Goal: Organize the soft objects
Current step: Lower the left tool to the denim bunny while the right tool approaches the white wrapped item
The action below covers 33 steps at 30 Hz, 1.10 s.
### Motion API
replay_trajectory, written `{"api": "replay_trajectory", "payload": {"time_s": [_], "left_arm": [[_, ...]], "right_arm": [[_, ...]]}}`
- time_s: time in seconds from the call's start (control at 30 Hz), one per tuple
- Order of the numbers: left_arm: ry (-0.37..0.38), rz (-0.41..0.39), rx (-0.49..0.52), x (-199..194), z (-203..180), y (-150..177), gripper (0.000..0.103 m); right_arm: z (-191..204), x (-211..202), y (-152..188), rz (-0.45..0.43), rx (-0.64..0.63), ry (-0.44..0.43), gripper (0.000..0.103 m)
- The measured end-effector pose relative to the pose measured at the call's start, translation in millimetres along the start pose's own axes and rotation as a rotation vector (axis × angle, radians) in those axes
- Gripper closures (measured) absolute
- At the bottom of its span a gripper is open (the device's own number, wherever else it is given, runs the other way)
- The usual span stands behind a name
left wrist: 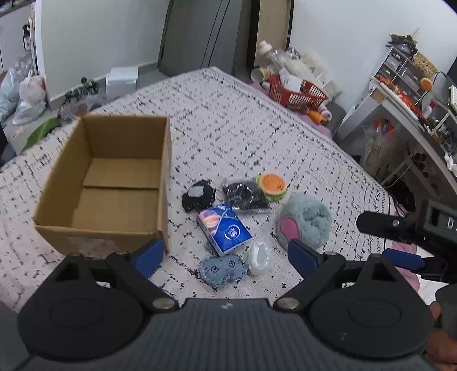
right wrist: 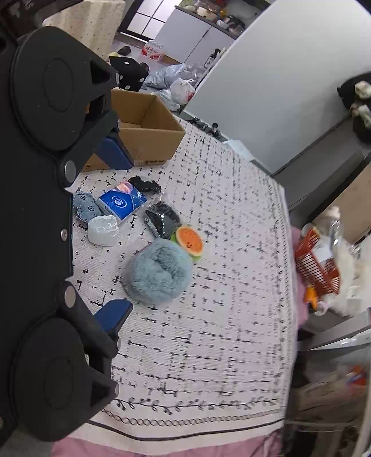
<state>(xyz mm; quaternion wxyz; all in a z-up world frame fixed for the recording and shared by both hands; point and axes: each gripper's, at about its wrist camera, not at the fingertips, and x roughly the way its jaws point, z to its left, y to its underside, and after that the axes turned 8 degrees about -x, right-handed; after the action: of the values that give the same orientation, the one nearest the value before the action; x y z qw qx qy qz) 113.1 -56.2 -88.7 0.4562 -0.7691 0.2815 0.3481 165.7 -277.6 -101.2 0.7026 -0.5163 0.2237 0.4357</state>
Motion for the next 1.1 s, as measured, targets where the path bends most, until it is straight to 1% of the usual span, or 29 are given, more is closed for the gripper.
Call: {"api": "replay_trajectory", "payload": {"time_s": [0.13, 0.2, 0.23, 0.3, 0.4, 0.7, 0.77, 0.83, 0.97, 1.0, 1.03, 1.07, 1.1], "left_arm": [[-0.003, 0.034, -0.016, 21.3, 3.3, 2.7, 0.016], [-0.007, 0.057, -0.031, 33.3, 7.2, 5.1, 0.020], [-0.009, 0.068, -0.042, 39.0, 8.6, 6.3, 0.021], [-0.007, 0.092, -0.061, 49.7, 12.4, 8.7, 0.026], [-0.008, 0.118, -0.079, 62.8, 16.1, 11.6, 0.028], [-0.019, 0.184, -0.138, 100.1, 26.5, 17.0, 0.029], [-0.016, 0.197, -0.151, 107.6, 28.1, 19.6, 0.032], [-0.020, 0.210, -0.161, 114.1, 29.4, 22.0, 0.033], [-0.022, 0.208, -0.180, 122.7, 30.8, 25.4, 0.034], [-0.016, 0.202, -0.192, 123.2, 31.6, 25.4, 0.041], [-0.011, 0.201, -0.209, 124.3, 32.7, 25.4, 0.045], [-0.009, 0.203, -0.222, 125.2, 33.6, 25.2, 0.054], [-0.005, 0.203, -0.232, 125.4, 34.7, 24.6, 0.058]], "right_arm": [[-3.1, 19.1, -0.9, 0.063, 0.040, -0.010, 0.022], [-4.7, 27.6, -0.9, 0.087, 0.058, -0.017, 0.029], [-5.4, 32.6, -1.0, 0.101, 0.068, -0.022, 0.030], [-5.7, 41.2, -1.3, 0.124, 0.080, -0.021, 0.037], [-3.5, 57.7, -1.2, 0.167, 0.088, -0.025, 0.042], [-0.5, 88.8, 0.2, 0.238, 0.096, -0.014, 0.043], [1.3, 93.8, 0.1, 0.248, 0.090, -0.018, 0.043], [2.7, 98.4, -0.3, 0.260, 0.088, -0.013, 0.042], [4.1, 109.0, 1.3, 0.286, 0.083, -0.011, 0.042], [3.8, 110.5, 1.5, 0.289, 0.084, -0.010, 0.042], [3.3, 112.1, 1.7, 0.292, 0.087, -0.007, 0.042], [3.3, 114.2, 1.7, 0.295, 0.091, -0.004, 0.042], [2.8, 115.9, 2.5, 0.301, 0.094, -0.002, 0.042]]}}
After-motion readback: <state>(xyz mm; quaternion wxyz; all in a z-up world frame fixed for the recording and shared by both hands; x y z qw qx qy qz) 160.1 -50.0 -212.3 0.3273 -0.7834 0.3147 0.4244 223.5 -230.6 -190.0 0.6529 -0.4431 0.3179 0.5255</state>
